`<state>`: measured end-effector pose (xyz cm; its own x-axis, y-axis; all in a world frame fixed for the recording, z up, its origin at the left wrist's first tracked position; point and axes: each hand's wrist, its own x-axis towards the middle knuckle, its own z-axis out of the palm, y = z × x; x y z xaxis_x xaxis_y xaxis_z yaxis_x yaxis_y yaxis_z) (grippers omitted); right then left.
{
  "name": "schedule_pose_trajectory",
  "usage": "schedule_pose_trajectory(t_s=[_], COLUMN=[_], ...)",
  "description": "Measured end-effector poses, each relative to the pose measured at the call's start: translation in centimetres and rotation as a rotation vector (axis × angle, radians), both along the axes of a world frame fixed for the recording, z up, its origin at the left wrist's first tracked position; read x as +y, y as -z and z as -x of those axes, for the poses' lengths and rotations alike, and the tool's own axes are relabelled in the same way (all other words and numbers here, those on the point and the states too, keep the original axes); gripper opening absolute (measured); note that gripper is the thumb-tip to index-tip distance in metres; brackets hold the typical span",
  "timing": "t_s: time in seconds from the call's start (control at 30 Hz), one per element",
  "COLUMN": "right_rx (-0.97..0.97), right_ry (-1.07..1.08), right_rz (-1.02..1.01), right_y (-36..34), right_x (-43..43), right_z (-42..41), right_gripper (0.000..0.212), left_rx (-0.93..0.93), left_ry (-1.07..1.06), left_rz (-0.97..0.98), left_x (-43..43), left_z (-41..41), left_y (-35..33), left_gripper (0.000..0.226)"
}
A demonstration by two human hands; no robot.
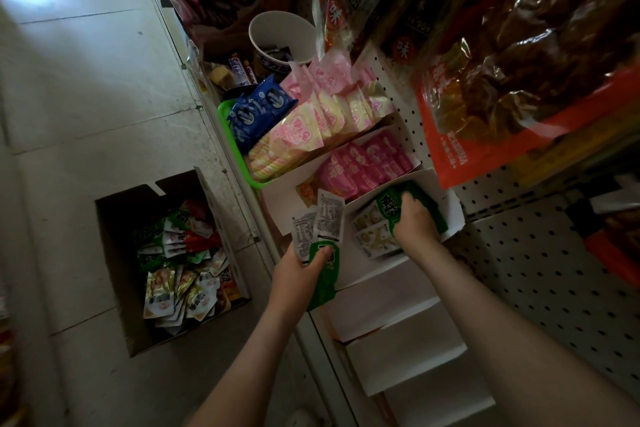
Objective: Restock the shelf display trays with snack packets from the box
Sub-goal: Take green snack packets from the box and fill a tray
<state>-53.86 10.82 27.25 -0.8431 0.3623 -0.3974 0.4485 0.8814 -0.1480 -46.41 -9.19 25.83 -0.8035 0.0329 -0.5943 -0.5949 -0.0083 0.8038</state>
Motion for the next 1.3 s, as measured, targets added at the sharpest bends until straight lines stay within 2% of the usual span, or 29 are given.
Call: schedule_pose_trajectory(t_s=[0.07,0.17,0.3,0.47,0.57,0.7,0.8,0.93,1.1,1.3], right_rx=[0.017,0.058,0.042,0.047,0.066,-0.006,-0.024,-0.017,0.000,-0.153], right_ry=[-0.036,-0.150,-0.107,0.023,-0.027,-0.151,-0.180,-0.111,-0.022,-0.032], right_rz=[-0.009,-0.124,-0.195,-0.221,-0.275,-0.388,-0.409,-0.288,-0.174,-0.252], right_y=[0.2,0.4,-0.1,-0.7,-1.0,-1.7,-1.7,-1.6,-1.4,-0.8], right_x=[0.1,-0.1,-0.2,0.1,0.4,0.7,0.7,0.4,-0.1,-0.9], right_z=[-0.3,-0.8,-1.2,-1.2,-1.0,-0.8,-1.0,-1.2,-1.1,-1.2], right_gripper=[0.067,0.079,0.081,0.071,0.071,0.038,0.033,0.046,0.045,0.094], left_rx=[0.005,0.012,0.014,0.015,0.022,0.026,0.032,0.036,0.042,0.049], left_ry=[0.004,0.007,-0.001,-0.013,-0.019,-0.020,-0.016,-0.011,0.003,0.018], left_rz=[0.004,0.009,0.017,0.021,0.019,0.028,0.037,0.036,0.052,0.049], left_x=[0.0,0.0,0.1,0.3,0.3,0.5,0.5,0.4,0.3,0.2], left_z=[0.0,0.0,-0.1,-0.2,-0.2,-0.2,-0.3,-0.3,-0.3,-0.4], left_y=[0.0,0.0,0.0,-0.2,-0.1,-0.1,-0.1,-0.1,0.1,0.1], left_gripper=[0.038,0.039,0.038,0.037,0.035,0.039,0.042,0.043,0.043,0.041])
